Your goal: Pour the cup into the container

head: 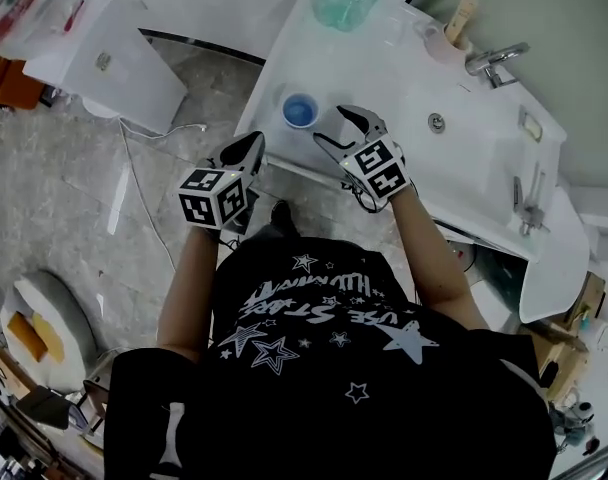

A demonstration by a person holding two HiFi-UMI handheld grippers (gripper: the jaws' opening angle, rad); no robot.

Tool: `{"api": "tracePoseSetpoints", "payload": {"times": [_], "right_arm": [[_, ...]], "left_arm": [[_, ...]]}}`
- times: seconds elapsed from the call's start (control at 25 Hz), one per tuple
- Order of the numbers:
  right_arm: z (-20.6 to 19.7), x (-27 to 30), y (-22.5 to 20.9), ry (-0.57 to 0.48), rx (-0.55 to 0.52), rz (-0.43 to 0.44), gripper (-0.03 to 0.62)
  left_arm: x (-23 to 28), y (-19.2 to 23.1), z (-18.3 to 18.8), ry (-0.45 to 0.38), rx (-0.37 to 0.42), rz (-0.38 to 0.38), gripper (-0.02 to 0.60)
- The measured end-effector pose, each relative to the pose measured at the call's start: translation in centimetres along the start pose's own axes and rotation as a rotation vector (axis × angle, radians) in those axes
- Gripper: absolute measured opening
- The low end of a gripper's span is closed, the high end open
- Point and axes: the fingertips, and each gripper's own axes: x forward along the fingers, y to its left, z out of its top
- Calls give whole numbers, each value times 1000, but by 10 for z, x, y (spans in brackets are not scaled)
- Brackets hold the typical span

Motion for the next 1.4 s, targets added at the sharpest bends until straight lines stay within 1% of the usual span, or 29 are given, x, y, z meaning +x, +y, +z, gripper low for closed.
{"api": "tracePoseSetpoints", "payload": {"times": [0.08, 0.16, 0.24, 0.32, 0.4, 0.52, 0.64, 0.72, 0.84, 1.08, 1.28, 1.4], "right_arm": [[-3, -16, -3, -30, 27, -26, 263], [-6, -35, -6, -69, 62, -57, 197], [-9, -55, -7, -104, 117, -74, 156], [-12, -75, -6, -135, 172, -76, 93], [-17, -94, -3, -156, 197, -81, 8], [-27, -121, 3, -181, 191, -83, 6], [-37, -149, 7, -227, 157, -119, 6], [-47, -165, 12, -231, 129, -147, 6], [-64, -187, 22, -218, 102, -161, 6], [-85, -234, 38, -244, 118, -183, 5], [-104, -272, 55, -264, 137, -211, 5], [-123, -289, 66, -253, 145, -221, 5]], "left_arm": [[0, -9, -2, 2, 2, 1, 11], [-1, -20, -5, 8, 12, -1, 11], [-1, -35, -8, 12, 27, -6, 11], [0, -53, -11, 11, 37, -12, 11], [-2, -70, -17, 12, 45, -18, 11], [-2, -99, -29, 14, 63, -31, 11], [-3, -126, -40, 14, 80, -44, 11], [-6, -142, -48, 13, 91, -52, 11], [-13, -163, -61, 11, 103, -56, 11], [-31, -203, -84, 6, 115, -60, 11], [-43, -236, -107, 22, 128, -81, 11], [-49, -253, -121, 37, 140, -92, 11]]}}
